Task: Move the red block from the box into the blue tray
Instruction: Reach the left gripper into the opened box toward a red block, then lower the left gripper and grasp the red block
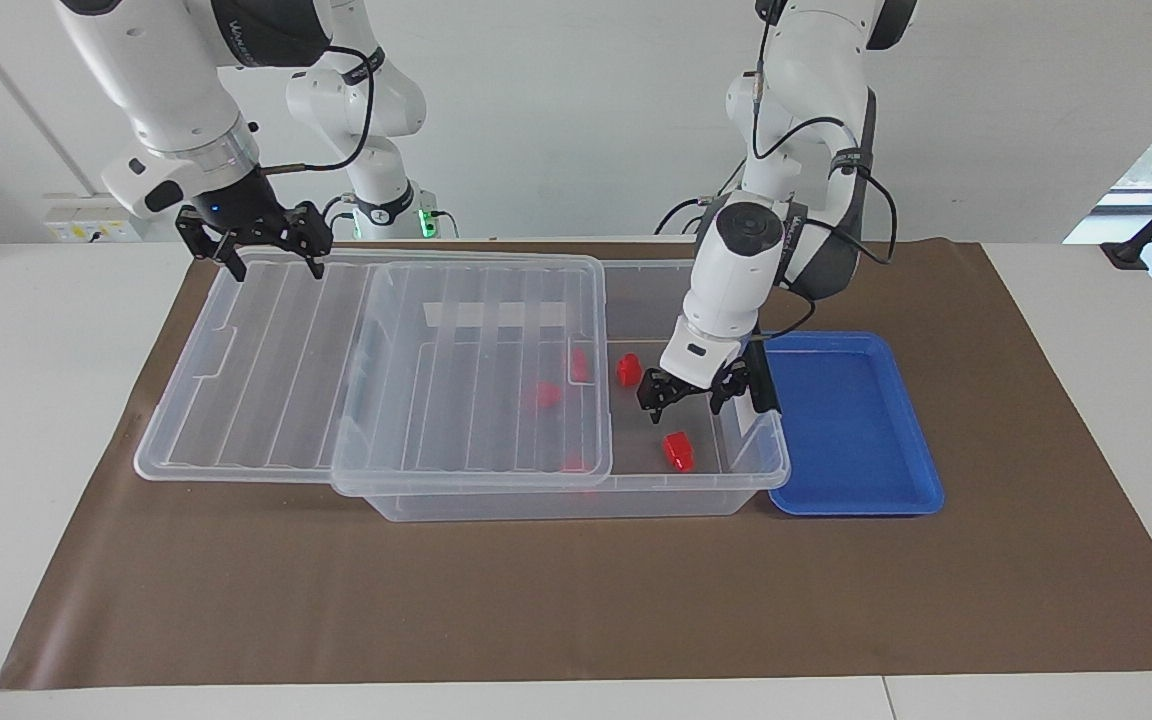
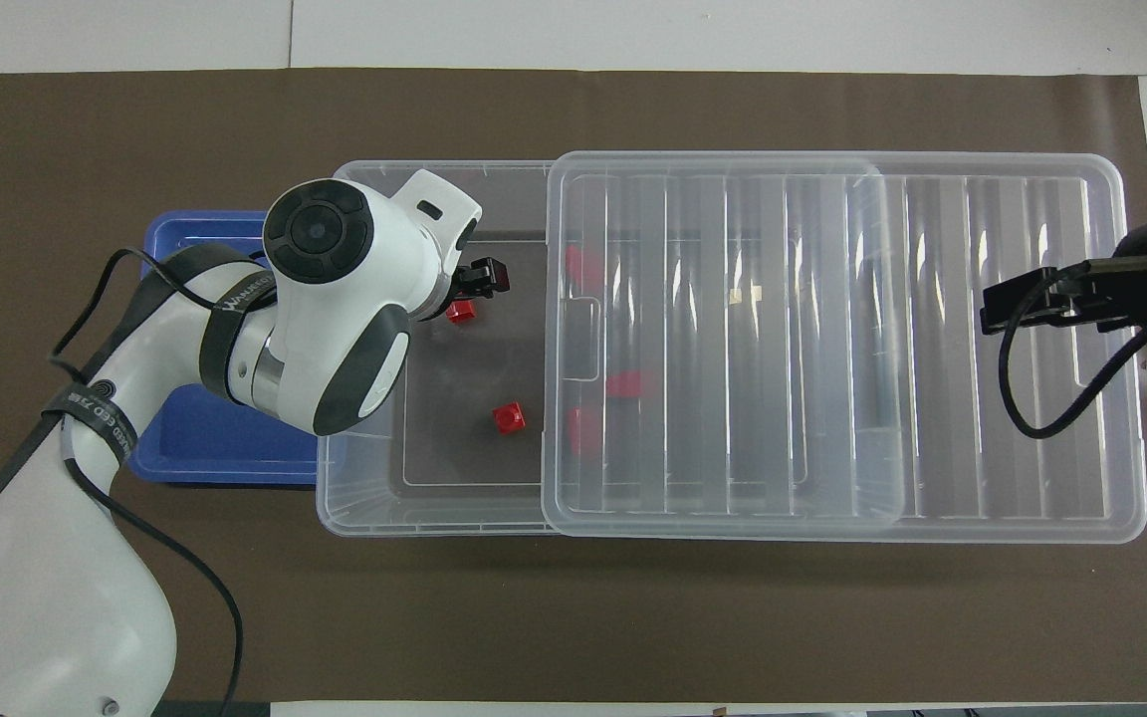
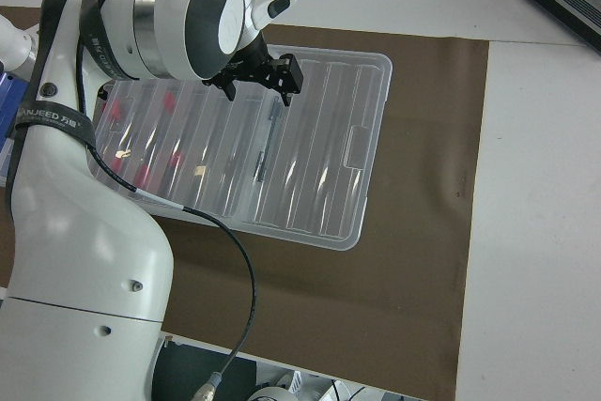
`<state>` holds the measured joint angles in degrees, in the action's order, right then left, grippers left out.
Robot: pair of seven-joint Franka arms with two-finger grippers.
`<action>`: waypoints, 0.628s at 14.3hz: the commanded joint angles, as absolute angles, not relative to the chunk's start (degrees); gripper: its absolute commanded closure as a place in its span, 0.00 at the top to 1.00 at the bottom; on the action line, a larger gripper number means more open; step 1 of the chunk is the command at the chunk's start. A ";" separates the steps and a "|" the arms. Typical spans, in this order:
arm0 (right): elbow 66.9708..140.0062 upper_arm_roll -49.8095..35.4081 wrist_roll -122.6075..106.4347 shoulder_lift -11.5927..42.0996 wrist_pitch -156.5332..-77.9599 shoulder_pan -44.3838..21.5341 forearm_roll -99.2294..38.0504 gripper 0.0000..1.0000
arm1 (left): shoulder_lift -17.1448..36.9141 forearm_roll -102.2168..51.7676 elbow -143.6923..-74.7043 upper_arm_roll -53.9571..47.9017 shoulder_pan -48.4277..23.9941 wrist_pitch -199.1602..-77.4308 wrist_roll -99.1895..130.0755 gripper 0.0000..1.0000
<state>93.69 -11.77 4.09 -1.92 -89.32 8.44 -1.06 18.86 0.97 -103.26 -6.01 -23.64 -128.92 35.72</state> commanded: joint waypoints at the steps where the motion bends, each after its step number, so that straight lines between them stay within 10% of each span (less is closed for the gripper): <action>1: 94.22 -13.71 6.50 -2.99 -88.33 9.05 -1.41 1.00 | 21.52 2.37 -104.76 -5.36 -24.43 -133.85 37.00 1.00; 9: 94.22 -13.62 5.98 -2.90 -88.68 9.23 -0.97 1.00 | 22.32 5.54 -108.72 -5.27 -23.73 -140.35 35.07 0.98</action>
